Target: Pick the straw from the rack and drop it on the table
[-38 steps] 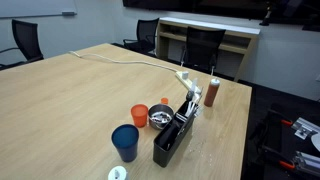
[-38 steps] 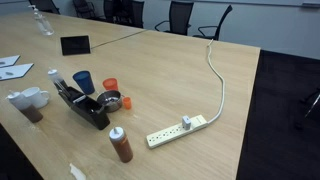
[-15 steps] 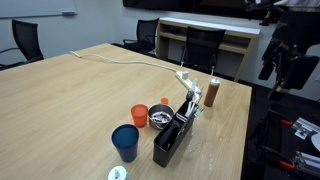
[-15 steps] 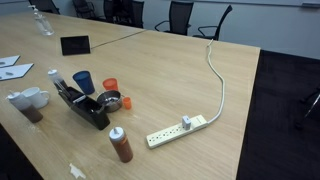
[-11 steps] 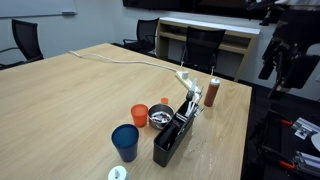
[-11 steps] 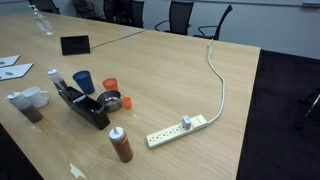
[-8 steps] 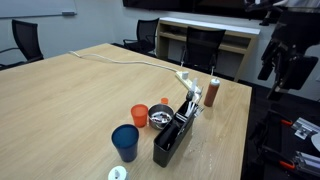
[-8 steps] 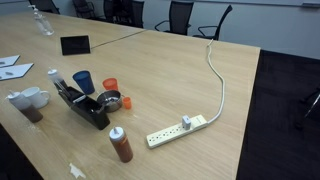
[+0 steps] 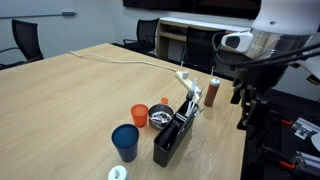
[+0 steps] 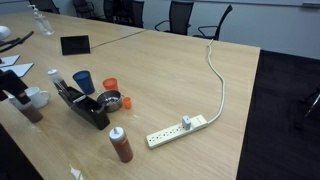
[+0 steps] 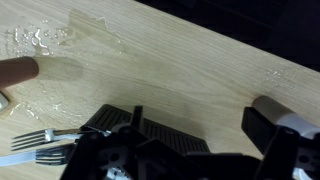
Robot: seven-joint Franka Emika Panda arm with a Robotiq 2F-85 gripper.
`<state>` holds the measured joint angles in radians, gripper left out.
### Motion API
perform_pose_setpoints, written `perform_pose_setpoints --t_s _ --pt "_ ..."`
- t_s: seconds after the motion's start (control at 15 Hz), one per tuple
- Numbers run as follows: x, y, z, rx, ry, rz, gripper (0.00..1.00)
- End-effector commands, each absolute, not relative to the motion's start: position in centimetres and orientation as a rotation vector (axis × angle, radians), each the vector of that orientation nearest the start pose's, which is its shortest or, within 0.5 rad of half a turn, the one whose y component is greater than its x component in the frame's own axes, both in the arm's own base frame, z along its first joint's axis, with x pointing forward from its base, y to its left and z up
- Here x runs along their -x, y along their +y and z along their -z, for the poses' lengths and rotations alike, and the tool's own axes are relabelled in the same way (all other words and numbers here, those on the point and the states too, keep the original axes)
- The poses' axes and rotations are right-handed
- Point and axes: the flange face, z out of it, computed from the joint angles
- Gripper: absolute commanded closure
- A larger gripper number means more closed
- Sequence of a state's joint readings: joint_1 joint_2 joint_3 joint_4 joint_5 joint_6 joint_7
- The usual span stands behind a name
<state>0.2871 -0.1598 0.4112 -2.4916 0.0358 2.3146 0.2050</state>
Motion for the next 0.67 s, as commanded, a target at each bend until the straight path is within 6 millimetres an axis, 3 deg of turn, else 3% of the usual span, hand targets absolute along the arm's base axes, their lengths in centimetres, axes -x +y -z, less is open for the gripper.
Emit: perform_pose_setpoints --t_s 0.0,0.6 --pt "-36.6 31.8 -32.0 3.102 -0.796 -0.005 0.0" --pt "-40.6 39.6 -28.0 3.144 -1.069 0.049 0.0"
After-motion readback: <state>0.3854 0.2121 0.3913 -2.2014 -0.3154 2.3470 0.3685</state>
